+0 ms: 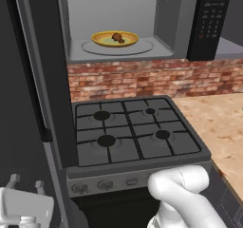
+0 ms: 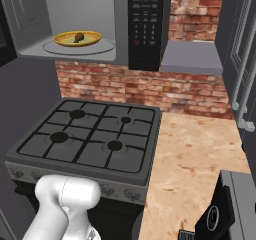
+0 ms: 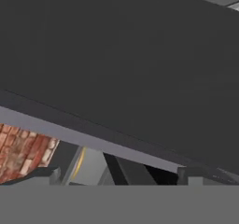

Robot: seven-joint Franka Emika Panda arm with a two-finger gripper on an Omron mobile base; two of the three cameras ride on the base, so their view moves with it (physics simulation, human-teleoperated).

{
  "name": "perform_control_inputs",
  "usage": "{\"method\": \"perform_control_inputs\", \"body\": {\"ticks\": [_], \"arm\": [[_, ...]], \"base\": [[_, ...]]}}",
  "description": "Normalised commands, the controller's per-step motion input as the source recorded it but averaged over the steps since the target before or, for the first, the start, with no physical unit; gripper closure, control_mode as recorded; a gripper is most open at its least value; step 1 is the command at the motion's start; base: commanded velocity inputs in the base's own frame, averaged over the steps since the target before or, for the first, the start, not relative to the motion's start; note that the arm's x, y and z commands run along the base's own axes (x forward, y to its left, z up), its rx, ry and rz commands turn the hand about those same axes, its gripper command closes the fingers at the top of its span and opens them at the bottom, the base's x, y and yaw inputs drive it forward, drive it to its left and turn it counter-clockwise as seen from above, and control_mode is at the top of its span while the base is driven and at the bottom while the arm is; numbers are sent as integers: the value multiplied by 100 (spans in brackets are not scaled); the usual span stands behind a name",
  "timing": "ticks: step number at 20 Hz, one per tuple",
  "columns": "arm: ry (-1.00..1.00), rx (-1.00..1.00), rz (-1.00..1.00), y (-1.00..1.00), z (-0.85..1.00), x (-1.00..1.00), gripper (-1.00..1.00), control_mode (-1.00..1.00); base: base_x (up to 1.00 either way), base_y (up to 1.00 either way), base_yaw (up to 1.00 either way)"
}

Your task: Transport the chicken drumstick from the fridge to the microwave and turn on the microwave.

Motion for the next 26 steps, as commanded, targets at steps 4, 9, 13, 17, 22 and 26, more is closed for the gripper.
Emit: {"method": "perform_control_inputs", "body": {"ticks": [4,9,13,17,22,26], "arm": [[-2,0,0,6,0,23,-100,-100],[-2,1,0,1,0,20,-100,-100],[-2,2,0,0,0,22,-100,-100],[-2,2,0,0,0,28,-100,-100],[-7,5,0,0,12,14,-100,-100],[-9,8,-1,0,21,0,-100,-100]], "base": [[0,0,0],[0,0,0],[0,0,0],[0,0,0],[0,0,0],[0,0,0]]}}
